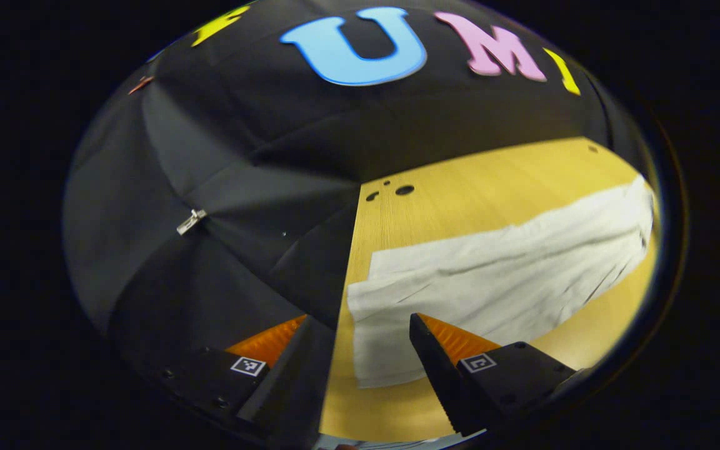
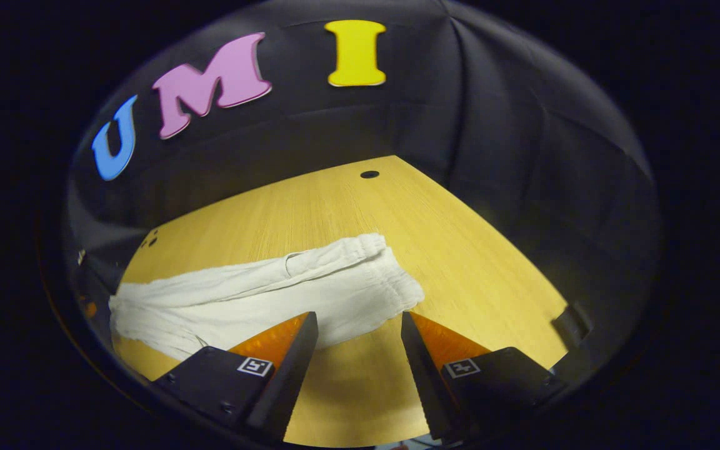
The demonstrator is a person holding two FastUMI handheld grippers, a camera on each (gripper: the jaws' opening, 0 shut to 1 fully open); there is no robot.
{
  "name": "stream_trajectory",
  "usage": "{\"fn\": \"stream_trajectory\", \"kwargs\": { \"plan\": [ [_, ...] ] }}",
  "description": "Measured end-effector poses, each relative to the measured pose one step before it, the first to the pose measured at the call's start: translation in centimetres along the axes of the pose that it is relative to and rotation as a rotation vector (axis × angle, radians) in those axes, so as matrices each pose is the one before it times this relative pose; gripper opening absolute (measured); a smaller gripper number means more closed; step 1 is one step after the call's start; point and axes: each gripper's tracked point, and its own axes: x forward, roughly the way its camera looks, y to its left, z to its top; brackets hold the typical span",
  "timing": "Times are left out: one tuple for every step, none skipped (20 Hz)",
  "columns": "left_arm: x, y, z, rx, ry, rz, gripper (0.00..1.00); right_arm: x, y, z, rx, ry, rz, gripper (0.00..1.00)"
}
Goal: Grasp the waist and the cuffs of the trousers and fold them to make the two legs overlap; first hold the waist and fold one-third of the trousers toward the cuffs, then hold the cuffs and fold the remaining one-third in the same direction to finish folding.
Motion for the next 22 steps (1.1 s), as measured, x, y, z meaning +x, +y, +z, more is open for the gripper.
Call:
{"fn": "stream_trajectory", "kwargs": {
  "plan": [
    [-0.613, -0.661, 0.831, -0.09017, -0.01583, -0.02040, 0.97, 0.521, -0.360, -0.298, 0.07641, 0.01419, -0.01607, 0.84],
    [-0.441, -0.459, 0.516, -0.09671, -0.01398, -0.01863, 0.97, 0.777, -0.505, -0.281, 0.06946, 0.01129, -0.02040, 0.84],
    [-0.366, -0.834, 0.409, -0.09333, -0.00604, -0.02685, 0.97, 0.710, -0.439, -0.162, 0.06837, 0.00803, -0.01726, 0.84],
    [-0.077, -0.844, 0.146, -0.07844, -0.00399, -0.01687, 0.98, 0.707, -0.194, 0.108, 0.06347, 0.00715, -0.00382, 0.84],
    [-0.655, -0.430, -0.128, -0.06565, -0.00161, -0.00605, 0.98, 0.751, -0.047, 0.337, 0.05218, 0.00220, 0.00114, 0.84],
    [-0.708, 0.276, -1.090, -0.05719, 0.00600, -0.00195, 0.98, 0.725, -0.192, 0.281, 0.03853, 0.00137, -0.00338, 0.84],
    [-0.214, 0.139, -0.360, -0.03297, 0.00524, 0.00434, 0.97, 0.754, -0.082, 0.351, 0.02526, 0.00357, -0.00571, 0.84],
    [-0.125, 0.296, -0.440, -0.02269, 0.00543, 0.00580, 0.95, 0.759, -0.222, 0.195, 0.01600, 0.00385, -0.01250, 0.84],
    [-0.546, 0.395, 0.035, -0.01199, -0.00152, 0.00180, 0.96, 0.617, -0.247, 0.291, 0.01469, 0.00545, -0.01962, 0.84],
    [0.088, 0.092, 0.058, -0.00084, 0.00065, 0.00008, 0.92, 0.505, -0.185, 0.366, 0.00922, 0.00112, -0.01894, 0.84],
    [0.136, 0.136, -0.441, 0.00718, 0.01108, 0.00030, 0.96, 0.474, -0.356, 0.276, 0.01159, 0.00155, -0.02499, 0.84],
    [0.012, 0.190, -0.483, 0.01194, 0.01950, 0.00291, 0.92, 0.378, -0.037, 0.045, 0.01641, 0.00820, -0.01440, 0.84],
    [-0.090, 0.380, -0.312, 0.01347, 0.01255, 0.00992, 0.96, 0.457, 0.410, 0.488, 0.02341, -0.01701, 0.00182, 0.84],
    [-0.034, 0.010, -0.074, 0.00295, 0.00300, 0.00458, 0.96, 0.271, 0.231, 0.147, 0.01866, 0.00074, 0.00388, 0.83],
    [-0.026, -0.266, 0.020, -0.00888, 0.00306, -0.00095, 0.96, 0.264, -0.123, -0.324, 0.01166, 0.01379, -0.00587, 0.83],
    [0.006, -0.084, -0.256, -0.01579, 0.00814, 0.00319, 0.96, 0.038, -0.029, -0.270, 0.00856, 0.02030, 0.00225, 0.77],
    [-0.090, -0.063, -0.123, -0.01850, 0.00581, 0.00459, 0.96, 0.103, -0.009, -0.346, 0.01661, 0.00983, 0.01133, 0.57],
    [-0.125, -0.042, -0.264, -0.01929, 0.00333, -0.00036, 0.96, 0.123, 0.054, -0.288, 0.02287, 0.01307, 0.01552, 0.49],
    [-0.088, 0.030, -0.208, -0.01763, 0.00407, 0.00015, 0.92, 0.159, 0.124, 0.261, 0.01897, -0.01184, 0.01892, 0.36],
    [-0.145, 0.153, -0.501, -0.01965, 0.00996, 0.00263, 0.96, -0.163, 0.032, -0.049, 0.01839, -0.00470, 0.01042, 0.36],
    [-0.127, -0.036, -0.545, -0.02476, 0.01532, -0.00773, 0.96, 0.033, 0.407, 0.171, 0.01371, -0.00782, 0.01654, 0.19],
    [-0.035, -0.022, -0.809, -0.02929, 0.02105, -0.00676, 0.96, -0.266, -0.009, 0.114, -0.00910, -0.01312, 0.01154, 0.19]
  ]
}}
